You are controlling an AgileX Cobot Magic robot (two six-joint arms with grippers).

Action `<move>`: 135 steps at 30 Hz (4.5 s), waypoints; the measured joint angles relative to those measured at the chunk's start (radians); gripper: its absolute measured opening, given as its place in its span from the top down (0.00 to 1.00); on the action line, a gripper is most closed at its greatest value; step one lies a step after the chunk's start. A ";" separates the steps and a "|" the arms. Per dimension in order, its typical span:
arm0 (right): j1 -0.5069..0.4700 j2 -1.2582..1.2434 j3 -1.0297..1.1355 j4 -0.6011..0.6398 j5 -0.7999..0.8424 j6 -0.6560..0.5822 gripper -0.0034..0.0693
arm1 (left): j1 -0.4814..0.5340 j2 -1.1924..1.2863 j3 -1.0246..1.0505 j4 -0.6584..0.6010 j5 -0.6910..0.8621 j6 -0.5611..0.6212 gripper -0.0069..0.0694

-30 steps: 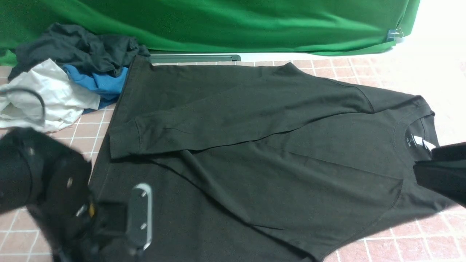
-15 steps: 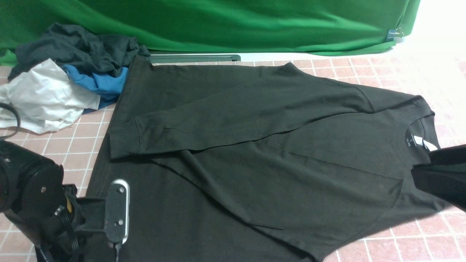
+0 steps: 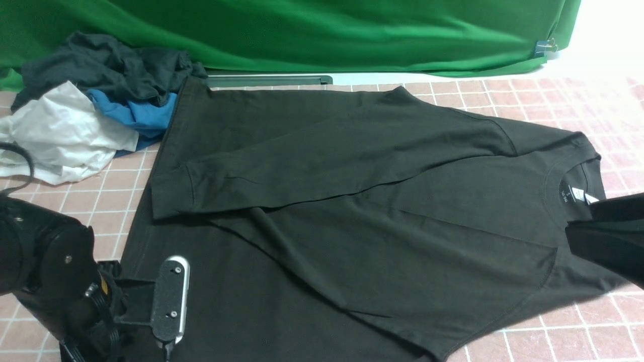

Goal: Fold a long-sleeved shirt over a pink coffee tablecloth.
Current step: 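Grasp the near edge of the shirt at its hem and shoulder corners, then fold the black garment in half by bringing its near edge over to the far edge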

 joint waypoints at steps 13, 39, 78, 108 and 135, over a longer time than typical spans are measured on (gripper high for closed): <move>0.000 0.000 0.000 0.000 -0.002 0.000 0.62 | 0.000 -0.004 -0.002 0.028 -0.032 -0.001 0.83; -0.445 0.506 0.000 0.076 0.070 -0.258 0.62 | 0.000 -0.373 -0.092 -0.188 0.062 -0.451 0.87; -0.429 0.838 0.099 0.021 -0.212 -1.103 0.29 | 0.000 -0.400 -0.092 -0.254 0.018 -0.453 0.87; -0.370 0.686 0.098 0.022 -0.072 -0.851 0.91 | 0.000 -0.414 -0.092 -0.279 0.047 -0.453 0.87; -0.551 0.641 0.034 0.033 -0.118 -0.425 0.92 | 0.000 -0.221 -0.185 -0.083 -0.242 -0.723 0.87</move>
